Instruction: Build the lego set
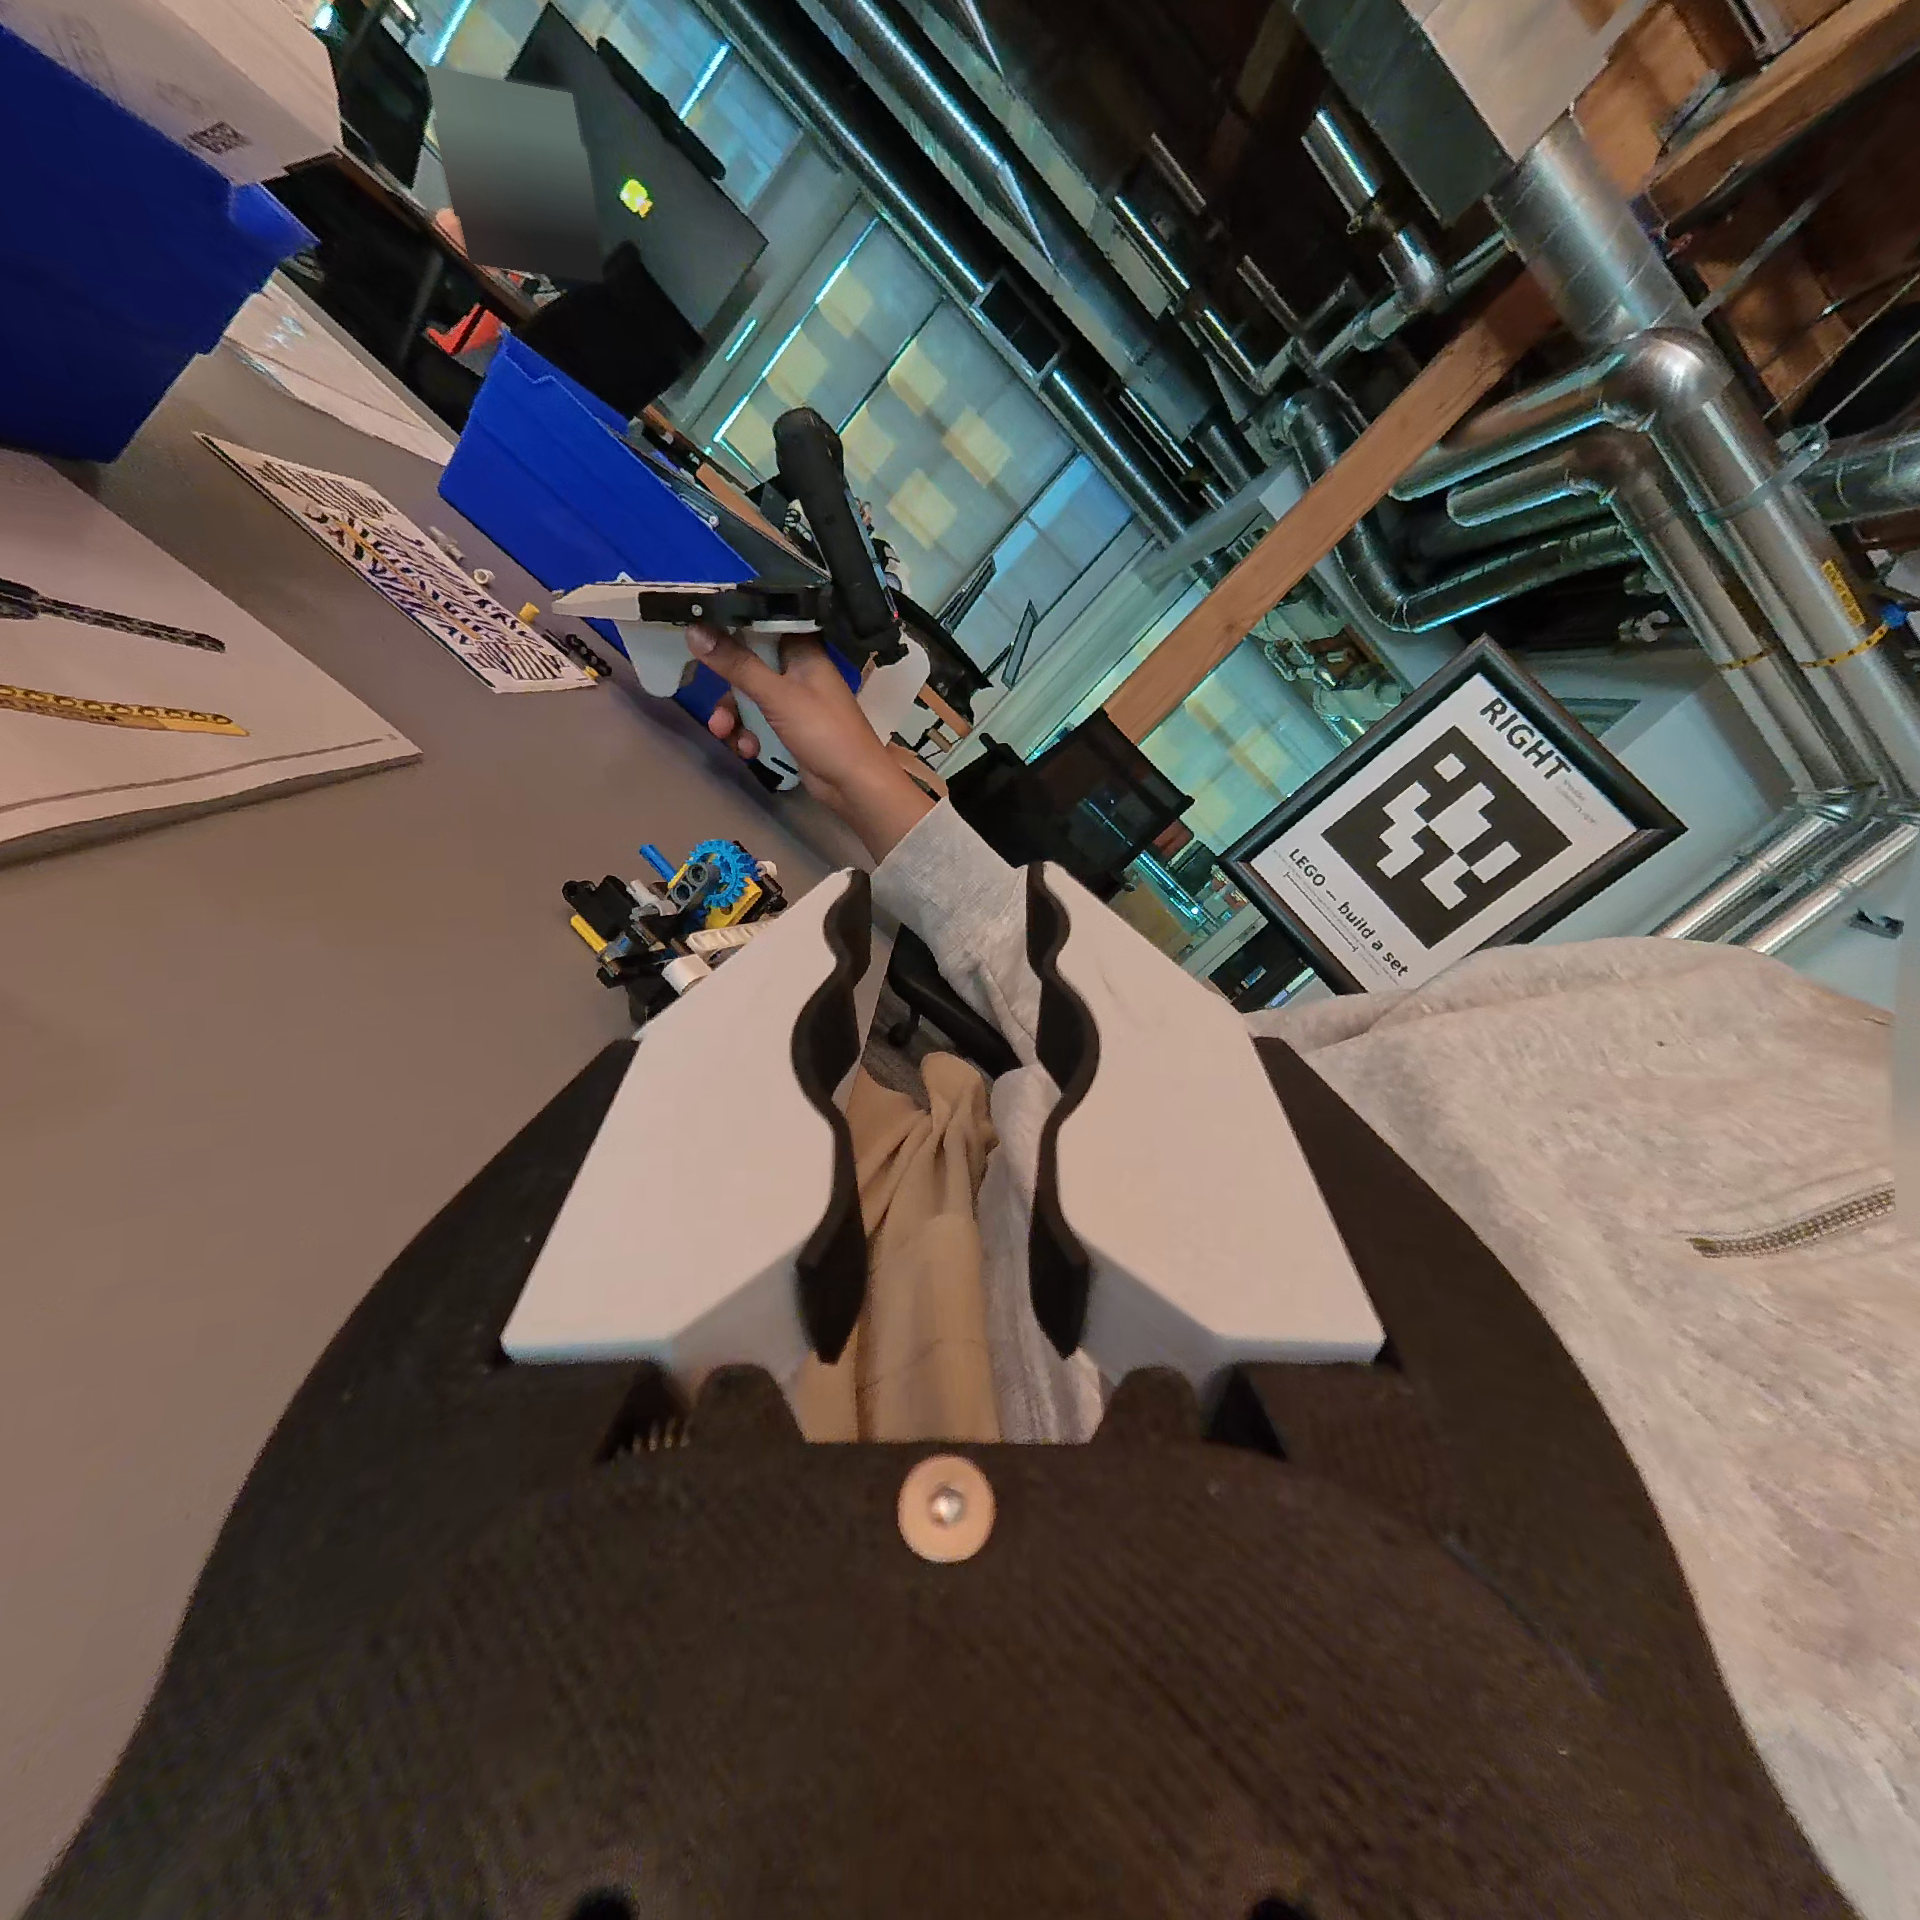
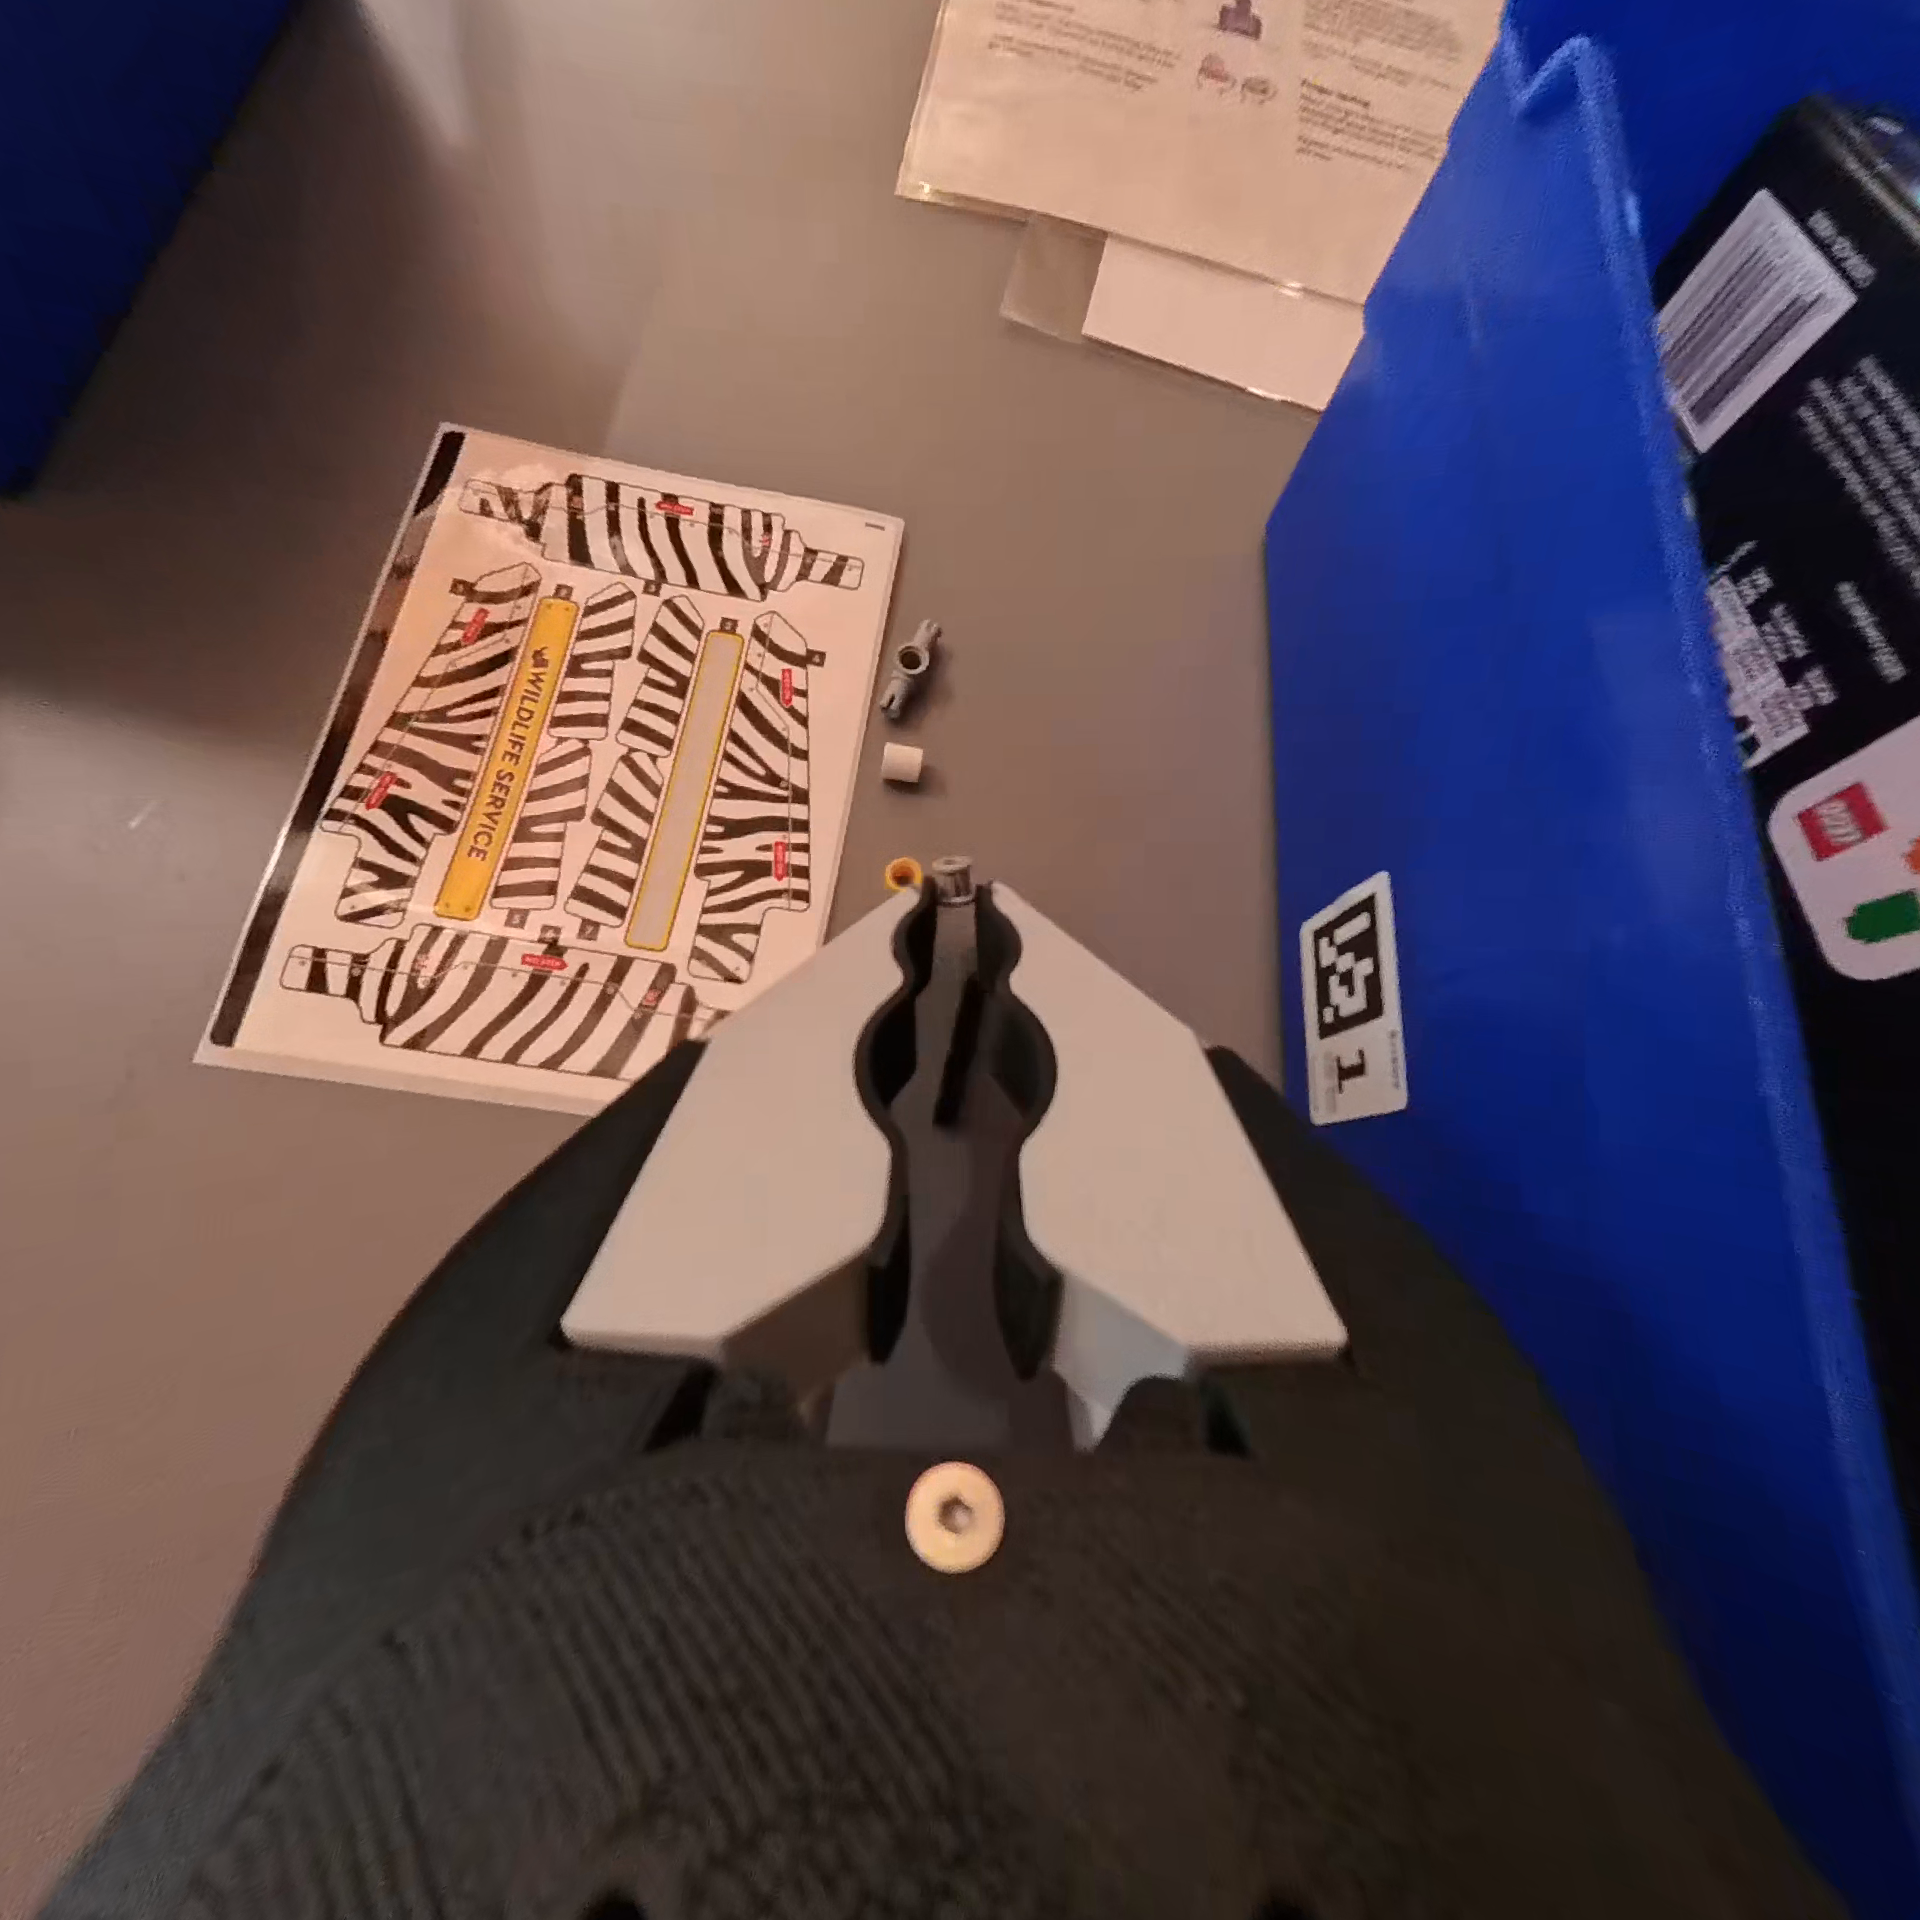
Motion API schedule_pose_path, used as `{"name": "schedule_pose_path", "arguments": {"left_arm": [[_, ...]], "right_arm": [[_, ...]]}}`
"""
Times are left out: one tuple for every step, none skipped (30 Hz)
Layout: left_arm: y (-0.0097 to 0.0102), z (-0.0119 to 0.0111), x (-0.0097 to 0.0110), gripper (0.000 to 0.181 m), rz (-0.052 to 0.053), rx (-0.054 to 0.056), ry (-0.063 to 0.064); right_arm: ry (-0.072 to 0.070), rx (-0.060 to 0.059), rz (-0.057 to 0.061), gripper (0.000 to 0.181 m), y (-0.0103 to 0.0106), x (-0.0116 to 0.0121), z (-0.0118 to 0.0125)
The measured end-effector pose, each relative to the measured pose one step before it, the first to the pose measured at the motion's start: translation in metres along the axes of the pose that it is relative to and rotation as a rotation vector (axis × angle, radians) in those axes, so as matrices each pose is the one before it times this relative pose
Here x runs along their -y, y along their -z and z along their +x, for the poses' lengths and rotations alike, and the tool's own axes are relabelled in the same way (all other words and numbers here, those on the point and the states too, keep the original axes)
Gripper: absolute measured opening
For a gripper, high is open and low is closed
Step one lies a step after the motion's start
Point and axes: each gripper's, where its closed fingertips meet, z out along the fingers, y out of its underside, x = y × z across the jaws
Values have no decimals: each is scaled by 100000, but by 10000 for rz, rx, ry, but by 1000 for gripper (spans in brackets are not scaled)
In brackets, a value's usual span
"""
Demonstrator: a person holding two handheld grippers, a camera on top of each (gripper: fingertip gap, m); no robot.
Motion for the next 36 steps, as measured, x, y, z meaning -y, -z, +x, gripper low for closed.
{"name": "schedule_pose_path", "arguments": {"left_arm": [[25,17,13,29,11,-10,8],[49,26,65,29,37,-8,13],[59,21,87,29,48,-16,14],[71,31,76,29,46,-25,15],[64,18,96,29,43,-29,25],[81,23,88,29,42,-38,37],[94,25,94,29,42,-41,36],[101,12,118,29,44,-31,22],[103,-7,144,29,57,-22,15],[110,-12,193,29,82,-22,16],[97,-15,229,29,96,-32,13],[84,-74,233,29,80,-28,1],[82,-170,160,29,33,11,49],[101,-176,124,30,30,1,89],[90,-81,146,30,56,-47,81],[72,-53,122,30,35,-45,43],[67,-139,72,30,3,9,12],[25,-140,76,30,16,1,-5],[12,-151,61,31,19,-13,-8],[-23,-204,-21,31,-27,7,-14],[-46,-267,-84,31,-69,26,-22],[-78,-268,-98,31,-75,30,-27],[-99,-246,-102,31,-88,25,-35],[-126,-201,-120,31,-91,6,-33],[-156,-132,-115,31,-78,-19,-17],[-165,-46,-151,31,-92,-49,-50],[-167,-74,-169,31,-109,-8,-97],[-173,-128,-188,31,-120,37,-129],[-188,-138,-185,30,-142,37,-147],[-169,-187,-167,30,-164,44,-140],[-174,-219,-94,30,-145,32,-126],[-139,-184,51,29,-86,-2,-97],[-96,-176,213,29,-6,-36,-61],[-59,-190,391,28,82,-53,-32],[-33,-191,529,28,154,-76,-18],[-33,-128,615,27,197,-111,-16]], "right_arm": [[-36,3,28,6,16,-13,89],[-43,32,18,6,-7,-37,23],[-32,55,47,6,4,17,-3],[-29,96,54,6,13,29,-53],[-50,91,21,6,8,-20,-39],[-70,68,31,6,16,-8,6],[-71,69,40,6,20,12,-5],[-66,56,25,7,44,11,-4],[-35,3,26,8,112,23,59],[13,-56,102,7,260,152,98],[42,-80,166,8,368,243,97],[47,-74,175,9,465,223,75],[49,-45,236,9,566,241,-16],[28,-59,242,9,606,166,-30],[-38,-27,151,12,603,-68,-115],[-134,142,57,18,550,-259,-432],[-230,281,-13,25,455,-361,-697],[-235,299,-36,33,354,-379,-772],[-143,132,-79,35,227,-484,-524],[-12,-180,-185,32,153,-637,18],[136,-288,-184,30,139,-572,257],[174,-295,-109,28,146,-373,365],[98,-226,-68,27,101,-229,375],[-45,-76,-39,27,11,-71,235],[-161,134,-18,27,-97,-4,-21],[-214,238,-64,27,-196,-85,-141],[-213,202,-158,27,-265,-260,-79],[-159,174,-185,27,-304,-324,-58],[-98,78,-144,27,-293,-264,67],[-44,-38,-119,26,-280,-187,192],[9,-63,-105,24,-283,-105,183],[39,-46,-42,23,-262,44,104],[66,-45,-1,21,-224,176,64],[84,-32,-20,19,-225,189,20],[91,-2,-9,18,-240,213,-41],[73,15,15,16,-243,221,-66]]}}
